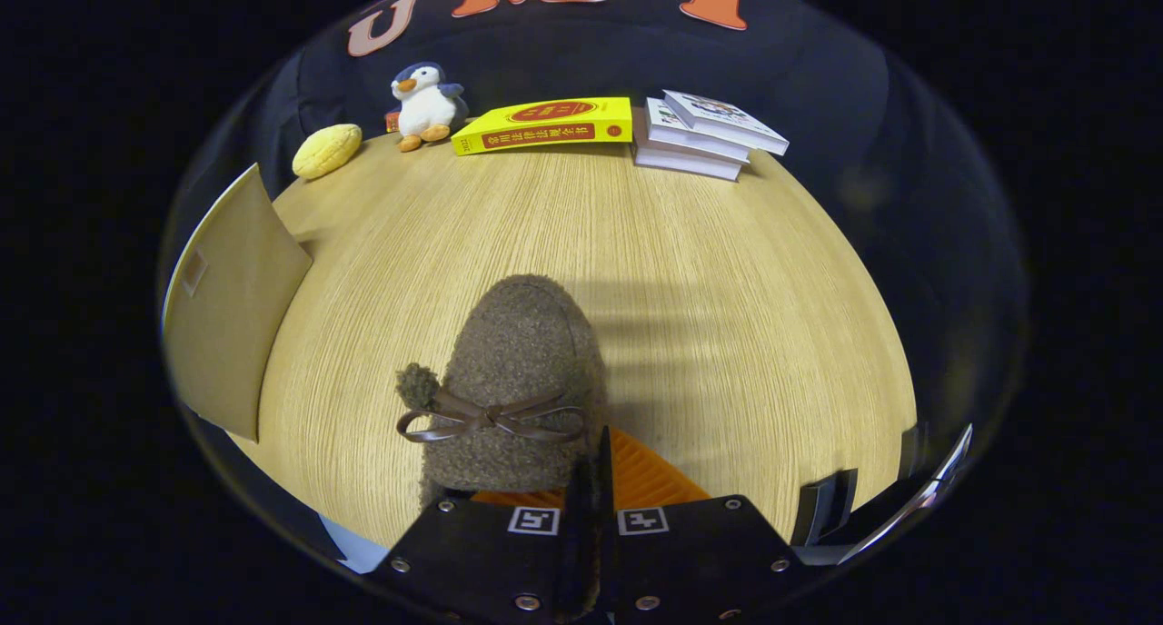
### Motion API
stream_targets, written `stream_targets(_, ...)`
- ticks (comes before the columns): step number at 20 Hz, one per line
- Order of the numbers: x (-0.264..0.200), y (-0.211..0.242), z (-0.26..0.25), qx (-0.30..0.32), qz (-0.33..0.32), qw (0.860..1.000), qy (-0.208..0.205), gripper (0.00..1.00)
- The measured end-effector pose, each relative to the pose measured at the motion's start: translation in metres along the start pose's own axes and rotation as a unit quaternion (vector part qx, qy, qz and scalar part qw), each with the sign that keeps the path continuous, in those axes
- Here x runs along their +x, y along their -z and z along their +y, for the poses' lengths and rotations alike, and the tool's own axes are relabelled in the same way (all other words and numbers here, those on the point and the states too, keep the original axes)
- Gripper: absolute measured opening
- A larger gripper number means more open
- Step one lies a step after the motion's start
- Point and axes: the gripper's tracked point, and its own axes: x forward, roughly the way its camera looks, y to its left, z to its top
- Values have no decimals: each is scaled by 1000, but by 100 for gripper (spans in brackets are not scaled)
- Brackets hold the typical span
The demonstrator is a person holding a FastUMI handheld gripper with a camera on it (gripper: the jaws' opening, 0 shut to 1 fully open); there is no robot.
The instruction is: Open the storage box then place both shoes into the box .Put the left shoe in first, then the right shoe, with the right side of both shoes facing outward in a uniform manner.
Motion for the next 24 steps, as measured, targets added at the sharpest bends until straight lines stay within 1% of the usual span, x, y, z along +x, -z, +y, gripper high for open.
stream_targets(2, 0, 0, 1, -4, 4, 1000, 3, 9)
stream_targets(4, -5, 4, 3, -2, 25, 1000, 3, 7)
stream_targets(6, -15, 0, 13, 23, 41, 999, -11, 6)
stream_targets(8, -30, -12, 23, 37, 38, 998, -19, 6)
stream_targets(11, -57, -38, 38, 41, 23, 999, -26, 6)
stream_targets(14, -88, -66, 59, 51, 14, 998, -41, 6)
stream_targets(17, -120, -90, 90, 61, 13, 995, -72, 6)
stream_targets(24, -180, -144, 171, 43, -22, 989, -142, 6)
